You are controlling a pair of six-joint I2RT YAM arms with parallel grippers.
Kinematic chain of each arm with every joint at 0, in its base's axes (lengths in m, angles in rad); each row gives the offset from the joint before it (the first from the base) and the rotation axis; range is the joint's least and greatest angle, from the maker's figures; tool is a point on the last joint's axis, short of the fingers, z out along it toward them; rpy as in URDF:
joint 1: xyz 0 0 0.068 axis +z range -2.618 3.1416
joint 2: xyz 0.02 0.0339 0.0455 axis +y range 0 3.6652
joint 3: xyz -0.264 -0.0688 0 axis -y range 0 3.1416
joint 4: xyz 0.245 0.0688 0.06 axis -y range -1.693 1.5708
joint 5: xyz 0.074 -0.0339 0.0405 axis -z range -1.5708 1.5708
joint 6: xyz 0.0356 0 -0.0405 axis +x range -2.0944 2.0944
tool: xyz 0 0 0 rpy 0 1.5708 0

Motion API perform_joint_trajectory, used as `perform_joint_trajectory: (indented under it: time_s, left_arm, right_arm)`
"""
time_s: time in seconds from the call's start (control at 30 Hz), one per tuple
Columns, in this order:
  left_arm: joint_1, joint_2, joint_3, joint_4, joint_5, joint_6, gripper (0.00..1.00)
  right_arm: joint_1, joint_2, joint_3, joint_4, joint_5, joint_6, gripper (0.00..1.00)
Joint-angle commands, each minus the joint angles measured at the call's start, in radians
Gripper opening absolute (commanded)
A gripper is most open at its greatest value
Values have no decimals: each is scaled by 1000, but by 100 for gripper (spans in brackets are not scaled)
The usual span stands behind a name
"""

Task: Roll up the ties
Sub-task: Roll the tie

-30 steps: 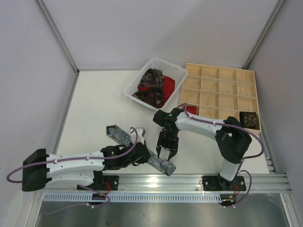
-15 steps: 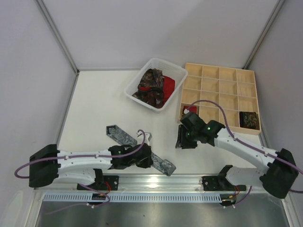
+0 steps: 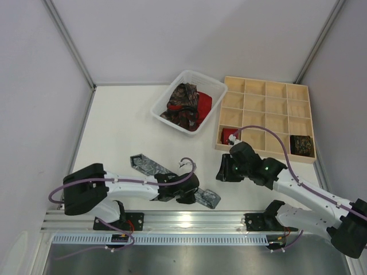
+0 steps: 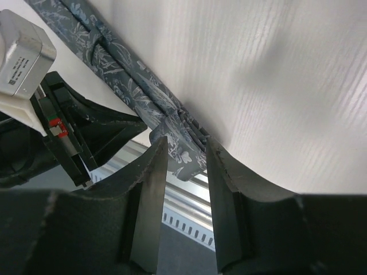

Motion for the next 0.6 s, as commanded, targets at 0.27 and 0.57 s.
perform_joint_trajectory:
  time_s: [0.27,0.57]
  left_arm:
    - [65,46,98,-143,-45,-7,1]
    - [-99,129,208,-135,-19,-92,0]
  right_arm:
    - [-115,151,23,47,7,-167,37]
    - [-123,263,9,141,-63,-184,5]
